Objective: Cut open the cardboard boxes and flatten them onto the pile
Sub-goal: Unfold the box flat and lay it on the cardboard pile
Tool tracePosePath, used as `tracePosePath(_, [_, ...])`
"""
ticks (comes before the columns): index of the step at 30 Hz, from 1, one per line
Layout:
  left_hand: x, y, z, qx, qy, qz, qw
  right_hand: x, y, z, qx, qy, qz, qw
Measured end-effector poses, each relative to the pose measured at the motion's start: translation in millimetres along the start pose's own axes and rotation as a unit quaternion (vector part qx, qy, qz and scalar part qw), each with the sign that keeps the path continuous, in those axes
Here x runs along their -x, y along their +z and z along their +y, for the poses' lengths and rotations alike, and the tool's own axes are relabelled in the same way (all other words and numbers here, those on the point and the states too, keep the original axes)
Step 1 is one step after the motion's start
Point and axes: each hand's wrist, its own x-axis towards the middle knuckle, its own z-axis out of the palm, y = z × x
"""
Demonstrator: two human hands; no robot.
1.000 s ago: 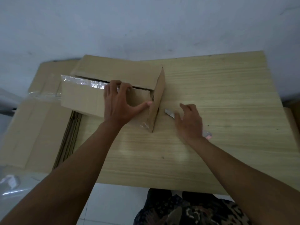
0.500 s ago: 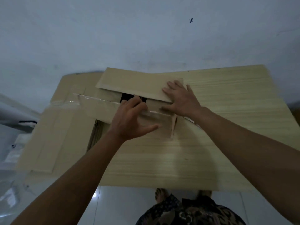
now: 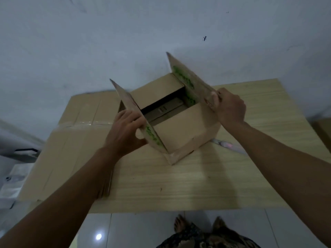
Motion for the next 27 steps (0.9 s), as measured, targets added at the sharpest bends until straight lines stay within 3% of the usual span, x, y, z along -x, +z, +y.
tracePosePath(6, [2.7, 3.4, -24.5, 0.017, -0.076, -0.165, 0.983, -7.8, -19.4, 8.2, -0.008, 0.056, -0.025, 0.998])
tracePosePath(10, [-8.1, -6.3, -18.6, -0.087, -0.147, -0.384, 0.907, -5.5, -22.1, 6.6, 0.006, 0.023, -0.056, 0.998])
tracePosePath(15, [-33.8, -14.1, -10.2, -0.103, -0.192, -0.463, 0.859, -7.9, -24.0, 8.1, 0.047, 0.022, -0.072, 0.996])
tracePosePath(18, [-48.6, -18.2, -7.7, -0.072, -0.243, -0.445, 0.859, -13.1, -28.9, 8.0, 0.054, 0.044, -0.076, 0.995])
tracePosePath(22, [-46.3, 1.0, -1.1, -0.056, -0.333, -0.307, 0.89, -14.1, -30.5, 17.0, 0.081, 0.084, -0.086, 0.989])
tracePosePath(27, [-34.9, 45.5, 30.5, -0.07, -0.403, -0.225, 0.885, -8.7, -9.2, 20.4, 0.214, 0.017, -0.212, 0.953])
